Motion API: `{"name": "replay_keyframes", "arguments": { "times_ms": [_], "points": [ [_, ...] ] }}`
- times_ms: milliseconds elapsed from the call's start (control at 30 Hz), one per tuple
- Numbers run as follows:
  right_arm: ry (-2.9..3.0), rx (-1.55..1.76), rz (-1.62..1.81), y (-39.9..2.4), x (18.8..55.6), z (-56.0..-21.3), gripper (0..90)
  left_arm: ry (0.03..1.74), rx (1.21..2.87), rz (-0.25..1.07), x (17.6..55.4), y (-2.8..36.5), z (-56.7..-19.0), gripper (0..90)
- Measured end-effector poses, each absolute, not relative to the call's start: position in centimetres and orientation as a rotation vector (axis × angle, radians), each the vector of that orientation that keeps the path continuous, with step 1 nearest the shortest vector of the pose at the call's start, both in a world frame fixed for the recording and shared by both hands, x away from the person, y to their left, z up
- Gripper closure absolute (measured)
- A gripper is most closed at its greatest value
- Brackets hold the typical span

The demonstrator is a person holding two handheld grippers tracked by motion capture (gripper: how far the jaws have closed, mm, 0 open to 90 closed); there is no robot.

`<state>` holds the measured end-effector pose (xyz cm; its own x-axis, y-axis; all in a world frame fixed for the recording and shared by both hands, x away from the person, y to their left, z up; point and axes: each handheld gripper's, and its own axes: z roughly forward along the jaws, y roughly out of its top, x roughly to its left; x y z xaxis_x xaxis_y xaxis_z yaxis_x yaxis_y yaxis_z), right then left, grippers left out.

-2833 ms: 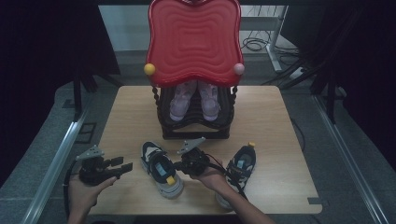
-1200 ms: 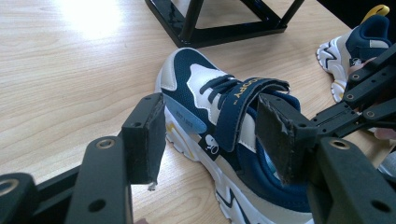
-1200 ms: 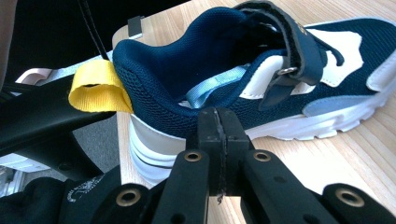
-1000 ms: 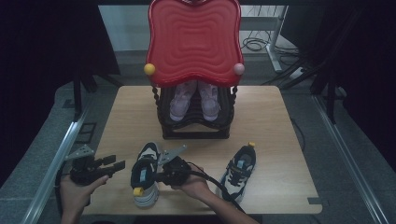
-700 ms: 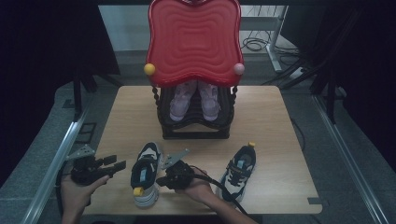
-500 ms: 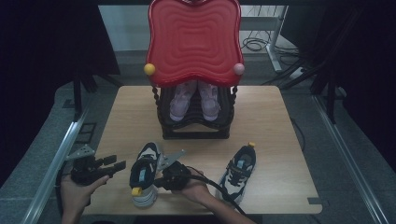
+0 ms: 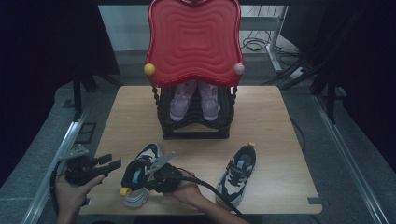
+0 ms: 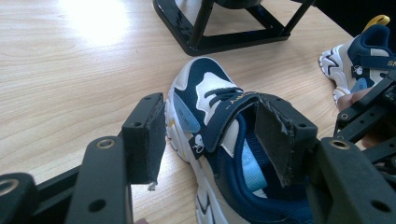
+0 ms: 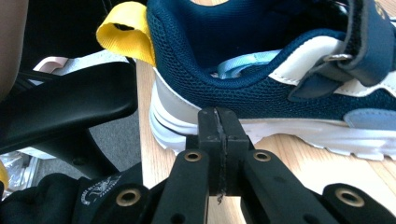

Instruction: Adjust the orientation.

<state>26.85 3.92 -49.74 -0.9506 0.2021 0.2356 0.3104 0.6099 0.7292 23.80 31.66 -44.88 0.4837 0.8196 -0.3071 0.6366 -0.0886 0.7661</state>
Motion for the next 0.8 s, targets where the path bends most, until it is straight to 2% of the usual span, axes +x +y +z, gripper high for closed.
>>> {"name": "replay_keyframes", "arguments": {
  "times_ms": [800],
  "points": [
    [-2.666,-0.399,-1.313,6.8,26.3,-49.9,90.0,1.239,1.795,0.249,23.8,32.1,-44.9,43.4]
  ]
}}
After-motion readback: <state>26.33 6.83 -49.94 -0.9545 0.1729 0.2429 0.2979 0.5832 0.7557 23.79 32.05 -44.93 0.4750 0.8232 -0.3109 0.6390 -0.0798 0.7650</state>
